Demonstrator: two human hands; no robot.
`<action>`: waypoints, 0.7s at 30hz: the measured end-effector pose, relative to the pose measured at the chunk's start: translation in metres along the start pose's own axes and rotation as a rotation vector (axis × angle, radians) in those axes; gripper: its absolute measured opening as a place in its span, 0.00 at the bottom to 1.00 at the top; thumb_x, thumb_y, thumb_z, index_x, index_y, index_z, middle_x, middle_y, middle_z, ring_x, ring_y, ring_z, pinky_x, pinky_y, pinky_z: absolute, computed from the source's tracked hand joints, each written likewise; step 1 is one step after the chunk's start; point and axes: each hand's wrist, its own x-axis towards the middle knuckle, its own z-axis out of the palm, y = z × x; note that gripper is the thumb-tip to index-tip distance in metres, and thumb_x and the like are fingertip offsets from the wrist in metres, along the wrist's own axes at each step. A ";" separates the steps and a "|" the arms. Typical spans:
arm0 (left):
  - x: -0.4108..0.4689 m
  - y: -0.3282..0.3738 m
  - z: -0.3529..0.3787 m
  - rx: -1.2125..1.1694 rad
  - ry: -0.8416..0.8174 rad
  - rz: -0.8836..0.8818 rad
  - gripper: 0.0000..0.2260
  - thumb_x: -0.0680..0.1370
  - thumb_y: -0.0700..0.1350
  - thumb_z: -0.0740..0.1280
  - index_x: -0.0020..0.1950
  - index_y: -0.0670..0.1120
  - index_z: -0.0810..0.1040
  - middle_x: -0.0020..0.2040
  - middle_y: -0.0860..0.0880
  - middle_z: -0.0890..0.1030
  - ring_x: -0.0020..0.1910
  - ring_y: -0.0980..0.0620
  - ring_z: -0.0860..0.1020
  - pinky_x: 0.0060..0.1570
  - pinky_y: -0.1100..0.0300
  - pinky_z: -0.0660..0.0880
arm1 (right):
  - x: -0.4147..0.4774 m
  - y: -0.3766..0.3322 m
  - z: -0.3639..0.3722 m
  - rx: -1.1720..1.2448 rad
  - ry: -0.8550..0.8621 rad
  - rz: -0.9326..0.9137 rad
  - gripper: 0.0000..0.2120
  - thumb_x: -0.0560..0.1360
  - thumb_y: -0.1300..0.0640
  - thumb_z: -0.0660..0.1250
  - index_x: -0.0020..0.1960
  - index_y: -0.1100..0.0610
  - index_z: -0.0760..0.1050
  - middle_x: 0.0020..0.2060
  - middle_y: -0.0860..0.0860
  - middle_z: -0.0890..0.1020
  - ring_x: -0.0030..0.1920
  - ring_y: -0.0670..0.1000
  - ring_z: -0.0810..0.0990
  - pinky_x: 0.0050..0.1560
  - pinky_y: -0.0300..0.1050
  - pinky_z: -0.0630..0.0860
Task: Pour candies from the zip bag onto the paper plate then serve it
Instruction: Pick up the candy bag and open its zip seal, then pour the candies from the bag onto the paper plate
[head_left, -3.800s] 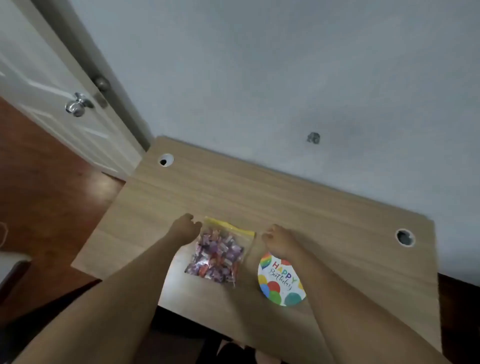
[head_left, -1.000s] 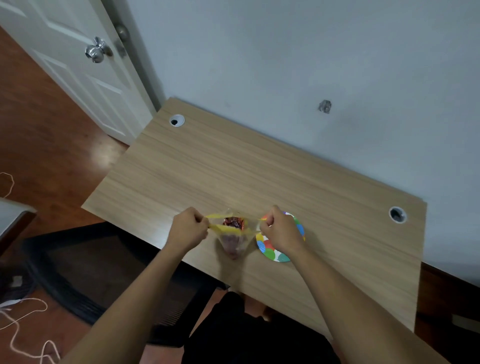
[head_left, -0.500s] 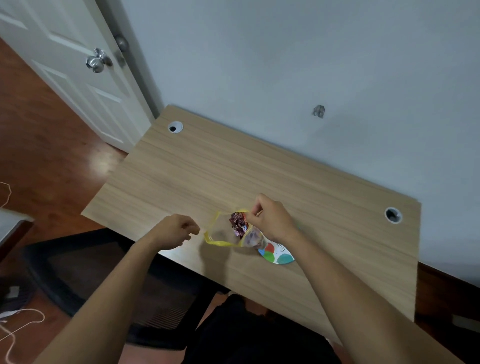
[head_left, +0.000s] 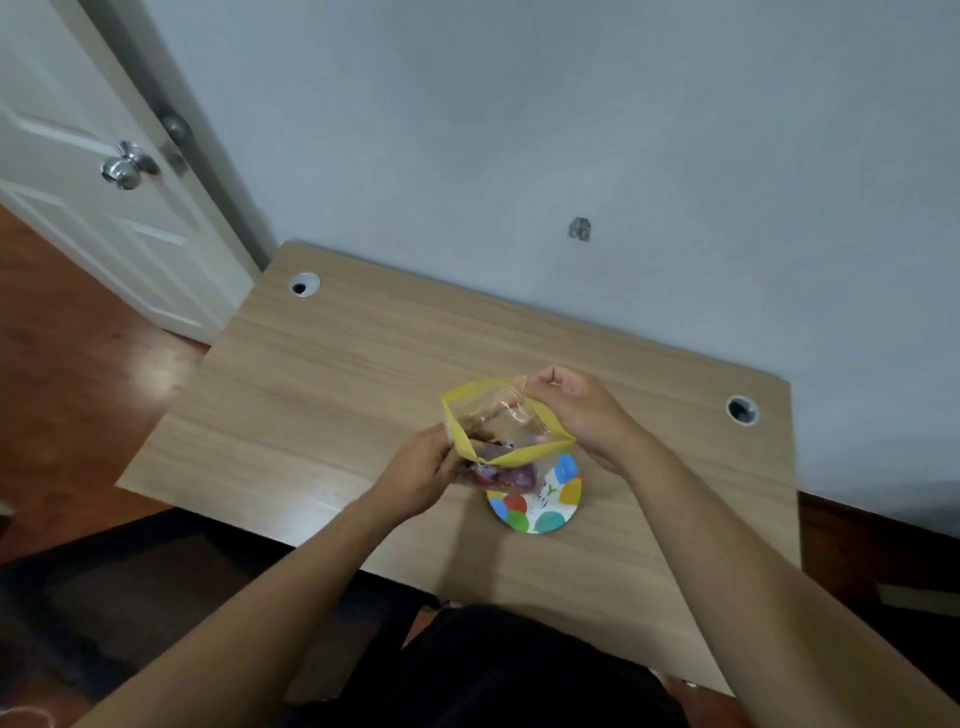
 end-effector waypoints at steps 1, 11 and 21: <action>0.003 0.002 0.005 -0.024 0.028 -0.023 0.18 0.88 0.51 0.58 0.72 0.52 0.83 0.73 0.53 0.82 0.70 0.53 0.81 0.66 0.58 0.79 | -0.004 0.002 -0.004 0.068 0.003 0.031 0.17 0.80 0.42 0.74 0.53 0.57 0.86 0.49 0.57 0.91 0.48 0.55 0.85 0.52 0.50 0.81; 0.015 0.022 0.046 -0.249 -0.040 -0.279 0.17 0.90 0.50 0.55 0.75 0.55 0.77 0.69 0.60 0.83 0.68 0.67 0.79 0.70 0.66 0.74 | -0.011 0.083 -0.017 0.378 0.070 0.237 0.47 0.72 0.19 0.55 0.75 0.51 0.80 0.66 0.55 0.87 0.69 0.56 0.85 0.76 0.62 0.76; 0.008 -0.002 0.099 -0.433 -0.203 -0.554 0.23 0.87 0.62 0.56 0.80 0.54 0.70 0.72 0.55 0.81 0.69 0.62 0.78 0.78 0.53 0.71 | -0.037 0.145 0.011 0.369 0.128 0.265 0.35 0.85 0.28 0.48 0.75 0.49 0.79 0.68 0.54 0.86 0.70 0.58 0.84 0.73 0.54 0.79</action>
